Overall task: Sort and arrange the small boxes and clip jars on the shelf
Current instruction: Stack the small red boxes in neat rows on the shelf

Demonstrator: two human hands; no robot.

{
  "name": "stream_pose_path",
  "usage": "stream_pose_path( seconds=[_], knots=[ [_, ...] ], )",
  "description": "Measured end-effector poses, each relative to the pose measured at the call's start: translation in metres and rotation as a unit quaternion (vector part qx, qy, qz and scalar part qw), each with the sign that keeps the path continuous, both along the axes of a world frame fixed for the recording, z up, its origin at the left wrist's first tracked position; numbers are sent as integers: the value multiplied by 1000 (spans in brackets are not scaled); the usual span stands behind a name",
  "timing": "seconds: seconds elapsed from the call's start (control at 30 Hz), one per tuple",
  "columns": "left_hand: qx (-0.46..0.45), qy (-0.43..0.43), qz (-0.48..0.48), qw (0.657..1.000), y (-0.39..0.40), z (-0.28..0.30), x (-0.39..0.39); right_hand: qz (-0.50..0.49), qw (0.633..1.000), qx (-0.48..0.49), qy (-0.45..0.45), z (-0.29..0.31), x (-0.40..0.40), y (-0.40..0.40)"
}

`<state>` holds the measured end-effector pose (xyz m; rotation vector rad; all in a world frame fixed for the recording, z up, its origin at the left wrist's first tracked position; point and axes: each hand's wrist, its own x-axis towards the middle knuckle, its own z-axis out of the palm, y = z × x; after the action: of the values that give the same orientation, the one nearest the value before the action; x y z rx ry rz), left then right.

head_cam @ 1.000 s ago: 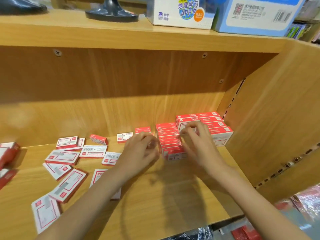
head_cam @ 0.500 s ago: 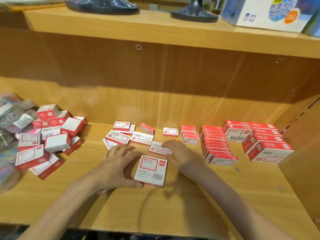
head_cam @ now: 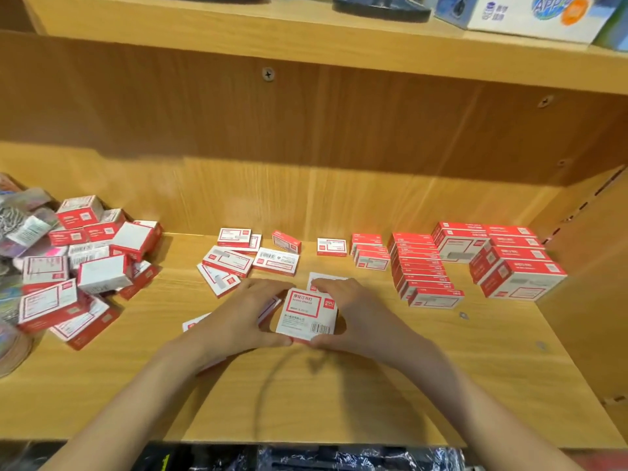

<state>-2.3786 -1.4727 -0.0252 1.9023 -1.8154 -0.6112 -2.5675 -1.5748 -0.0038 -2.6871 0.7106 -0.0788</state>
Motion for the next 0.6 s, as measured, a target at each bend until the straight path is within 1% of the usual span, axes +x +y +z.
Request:
stream_pose_path(
  seconds=[0.13,0.2,0.3,0.37,0.43,0.5,0.6],
  knots=[
    [-1,54,25,998,-8,9,-4,-20,998,39,-34,3,-7,4],
    [-23,117,19,993,-8,15,-5,-33,997,42,-60,0,-11,8],
    [-50,234,3,971,-7,27,-14,-83,987,91,-100,-1,-21,10],
    [-49,280,-8,959,-9,32,-22,-110,981,102,-124,3,-31,7],
    [-51,277,-23,959,-15,34,-32,-117,979,77,-146,7,-43,2],
    [-50,279,-37,958,-23,36,-44,-127,979,57,-147,10,-56,-3],
    [-56,265,-69,960,-39,40,-63,-140,978,55,-144,16,-80,-10]
  ],
)
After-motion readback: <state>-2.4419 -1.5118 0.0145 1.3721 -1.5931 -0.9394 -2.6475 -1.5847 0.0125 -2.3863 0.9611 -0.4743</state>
